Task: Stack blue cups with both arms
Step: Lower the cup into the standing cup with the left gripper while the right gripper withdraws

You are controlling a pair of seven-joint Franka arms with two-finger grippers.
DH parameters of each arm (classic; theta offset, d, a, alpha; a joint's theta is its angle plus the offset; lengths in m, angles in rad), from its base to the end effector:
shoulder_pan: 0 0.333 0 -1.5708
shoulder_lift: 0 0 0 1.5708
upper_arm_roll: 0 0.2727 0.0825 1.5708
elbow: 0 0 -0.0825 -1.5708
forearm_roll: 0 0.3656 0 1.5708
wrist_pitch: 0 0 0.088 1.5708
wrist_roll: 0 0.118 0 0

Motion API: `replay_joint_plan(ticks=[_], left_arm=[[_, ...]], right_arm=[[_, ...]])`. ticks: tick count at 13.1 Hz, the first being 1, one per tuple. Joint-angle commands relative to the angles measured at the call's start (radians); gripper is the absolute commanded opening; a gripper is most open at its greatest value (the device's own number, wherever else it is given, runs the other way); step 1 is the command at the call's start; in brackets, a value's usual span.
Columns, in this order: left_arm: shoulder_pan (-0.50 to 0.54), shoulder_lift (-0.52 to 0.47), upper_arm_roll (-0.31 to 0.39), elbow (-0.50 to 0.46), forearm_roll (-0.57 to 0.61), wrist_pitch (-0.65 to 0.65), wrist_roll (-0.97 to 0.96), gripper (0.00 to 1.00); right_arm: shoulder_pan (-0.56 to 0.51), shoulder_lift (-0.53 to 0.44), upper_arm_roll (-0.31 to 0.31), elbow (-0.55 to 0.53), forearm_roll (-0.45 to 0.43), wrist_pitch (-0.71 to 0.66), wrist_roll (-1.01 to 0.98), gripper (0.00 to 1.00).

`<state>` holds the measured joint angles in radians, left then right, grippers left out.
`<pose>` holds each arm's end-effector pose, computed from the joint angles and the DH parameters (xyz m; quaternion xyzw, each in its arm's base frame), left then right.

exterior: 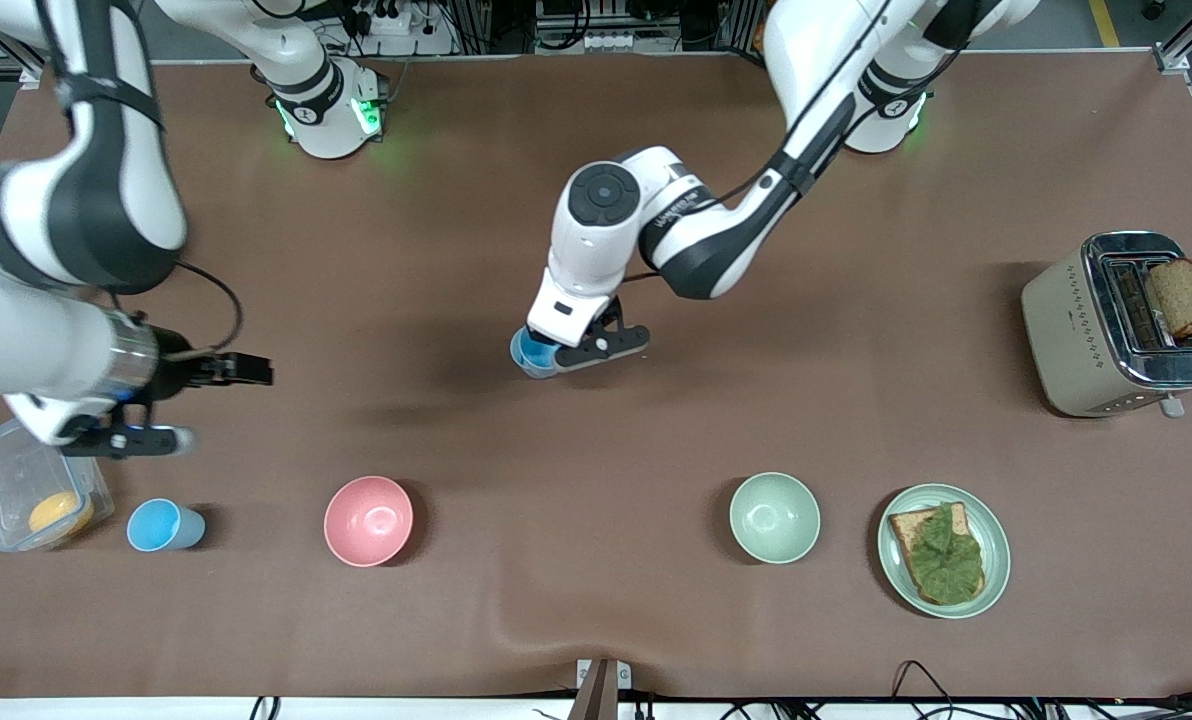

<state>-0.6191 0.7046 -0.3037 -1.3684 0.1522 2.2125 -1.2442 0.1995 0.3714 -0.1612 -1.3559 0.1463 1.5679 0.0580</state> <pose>0.4623 -0.5315 0.2951 0.9827 0.1615 0.0138 0.0895 0.6157 0.0546 0.4540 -0.9960 0.0121 0.0793 0.0397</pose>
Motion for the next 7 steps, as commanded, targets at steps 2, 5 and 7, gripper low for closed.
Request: replay_joint_plan(ticks=[2, 5, 7], left_arm=[[-0.059, 0.018, 0.031, 0.029, 0.018, 0.000, -0.064, 0.00], [-0.076, 0.045, 0.046, 0.031, 0.018, 0.010, -0.064, 0.00], [-0.100, 0.053, 0.072, 0.031, 0.017, 0.018, -0.064, 0.00]], right_arm=[[-0.025, -0.216, 0.015, -0.149, -0.163, 0.041, -0.001, 1.00], [-0.064, -0.346, 0.017, -0.240, -0.162, -0.012, -0.003, 1.00], [-0.074, -0.370, 0.017, -0.249, -0.145, -0.020, -0.001, 1.00]])
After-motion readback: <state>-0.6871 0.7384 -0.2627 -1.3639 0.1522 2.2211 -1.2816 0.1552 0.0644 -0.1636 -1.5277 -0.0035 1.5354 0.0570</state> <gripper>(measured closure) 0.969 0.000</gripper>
